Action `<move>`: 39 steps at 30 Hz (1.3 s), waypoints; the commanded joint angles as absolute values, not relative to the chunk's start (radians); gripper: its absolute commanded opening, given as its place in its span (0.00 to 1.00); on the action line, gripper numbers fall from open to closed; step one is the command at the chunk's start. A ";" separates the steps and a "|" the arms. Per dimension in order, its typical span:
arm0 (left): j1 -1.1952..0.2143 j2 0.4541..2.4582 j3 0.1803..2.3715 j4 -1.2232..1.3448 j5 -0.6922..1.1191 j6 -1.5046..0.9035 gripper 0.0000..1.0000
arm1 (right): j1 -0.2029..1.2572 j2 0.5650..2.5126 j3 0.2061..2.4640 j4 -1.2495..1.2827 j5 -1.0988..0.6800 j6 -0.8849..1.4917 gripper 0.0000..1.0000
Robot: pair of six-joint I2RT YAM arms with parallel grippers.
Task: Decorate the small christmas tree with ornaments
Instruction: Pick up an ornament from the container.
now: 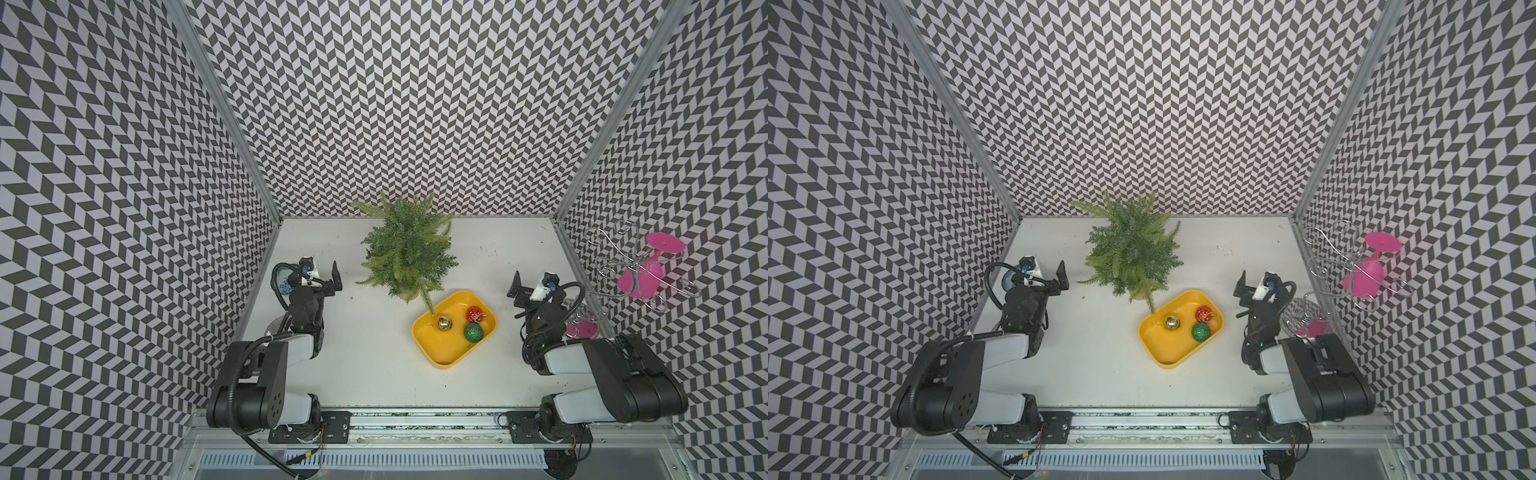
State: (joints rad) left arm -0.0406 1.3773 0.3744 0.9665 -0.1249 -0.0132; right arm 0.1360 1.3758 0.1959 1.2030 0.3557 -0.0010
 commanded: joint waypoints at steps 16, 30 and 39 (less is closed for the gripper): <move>-0.018 1.222 0.607 0.363 0.279 -0.571 0.94 | 0.107 1.049 0.637 0.148 -0.175 0.507 0.86; -0.187 0.918 0.491 -0.061 0.377 -0.574 0.85 | 0.358 1.024 0.650 -0.205 -0.316 0.424 0.73; -0.261 0.838 0.393 -0.115 0.388 -0.642 0.83 | 0.576 1.149 0.633 -0.164 -0.246 0.477 0.73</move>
State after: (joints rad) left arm -0.2379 0.8619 0.4057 -0.0719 0.3756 -0.6083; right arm 0.5453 1.1118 0.6357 -0.1913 -0.2874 0.4583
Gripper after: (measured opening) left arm 0.826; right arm 0.727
